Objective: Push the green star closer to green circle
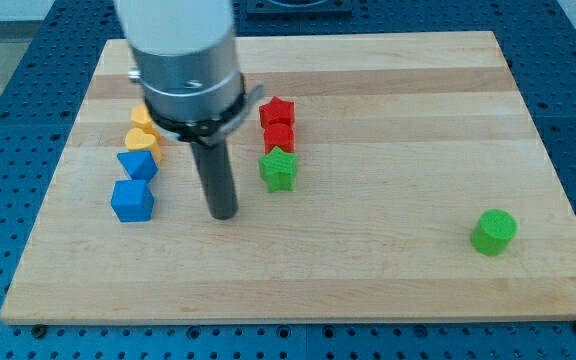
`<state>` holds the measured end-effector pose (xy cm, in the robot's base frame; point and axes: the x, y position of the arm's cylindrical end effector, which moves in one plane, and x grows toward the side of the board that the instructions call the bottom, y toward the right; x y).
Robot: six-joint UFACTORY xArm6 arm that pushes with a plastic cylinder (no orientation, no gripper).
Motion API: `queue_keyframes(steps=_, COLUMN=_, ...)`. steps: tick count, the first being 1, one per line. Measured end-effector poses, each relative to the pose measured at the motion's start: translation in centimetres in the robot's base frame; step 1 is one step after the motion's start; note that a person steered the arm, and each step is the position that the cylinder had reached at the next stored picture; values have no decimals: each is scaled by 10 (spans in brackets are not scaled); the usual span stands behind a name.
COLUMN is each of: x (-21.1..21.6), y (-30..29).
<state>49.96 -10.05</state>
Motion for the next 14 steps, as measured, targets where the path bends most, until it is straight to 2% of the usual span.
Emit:
queue_keyframes(steps=1, x=-36, y=-8)
queue_keyframes(steps=2, x=-35, y=-7)
queue_keyframes(steps=4, x=-41, y=54)
queue_keyframes(steps=6, x=-64, y=129)
queue_keyframes(steps=7, x=-76, y=148)
queue_keyframes(steps=9, x=-76, y=127)
queue_keyframes(steps=10, x=-66, y=161)
queue_keyframes(steps=11, x=-42, y=224)
queue_keyframes(steps=12, x=-39, y=236)
queue_keyframes(steps=13, x=-6, y=259)
queue_keyframes(steps=14, x=-5, y=252)
